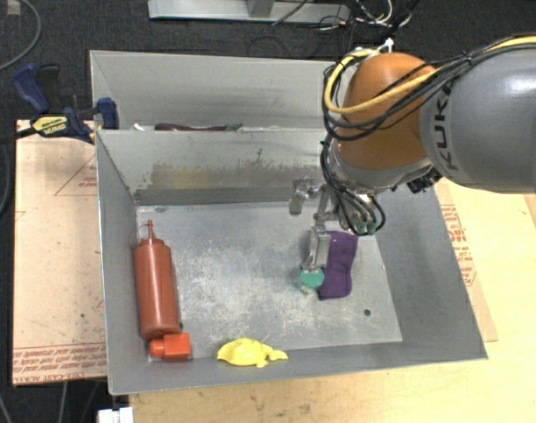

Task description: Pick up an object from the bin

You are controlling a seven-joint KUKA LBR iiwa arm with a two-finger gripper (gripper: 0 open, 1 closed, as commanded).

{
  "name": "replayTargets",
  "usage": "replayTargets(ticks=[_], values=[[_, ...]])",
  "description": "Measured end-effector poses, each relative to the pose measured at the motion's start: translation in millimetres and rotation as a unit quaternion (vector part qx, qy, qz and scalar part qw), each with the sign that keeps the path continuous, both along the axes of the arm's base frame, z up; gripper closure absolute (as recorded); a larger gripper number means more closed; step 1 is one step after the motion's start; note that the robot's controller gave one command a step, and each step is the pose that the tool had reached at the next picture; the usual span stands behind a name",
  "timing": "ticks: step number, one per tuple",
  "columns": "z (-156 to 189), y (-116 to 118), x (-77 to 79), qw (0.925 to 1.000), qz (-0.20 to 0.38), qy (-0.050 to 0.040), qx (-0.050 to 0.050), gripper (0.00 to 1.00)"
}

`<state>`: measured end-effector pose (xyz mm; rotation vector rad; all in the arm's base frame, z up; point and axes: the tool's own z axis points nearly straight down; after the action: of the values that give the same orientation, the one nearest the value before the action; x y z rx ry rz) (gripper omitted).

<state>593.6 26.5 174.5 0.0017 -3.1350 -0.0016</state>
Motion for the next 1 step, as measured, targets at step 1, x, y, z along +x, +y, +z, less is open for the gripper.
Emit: replayTargets(ticks=[1], values=[[4.9,-0.1,1.6,1.0,0.0,-0.004,0.0,0.0]])
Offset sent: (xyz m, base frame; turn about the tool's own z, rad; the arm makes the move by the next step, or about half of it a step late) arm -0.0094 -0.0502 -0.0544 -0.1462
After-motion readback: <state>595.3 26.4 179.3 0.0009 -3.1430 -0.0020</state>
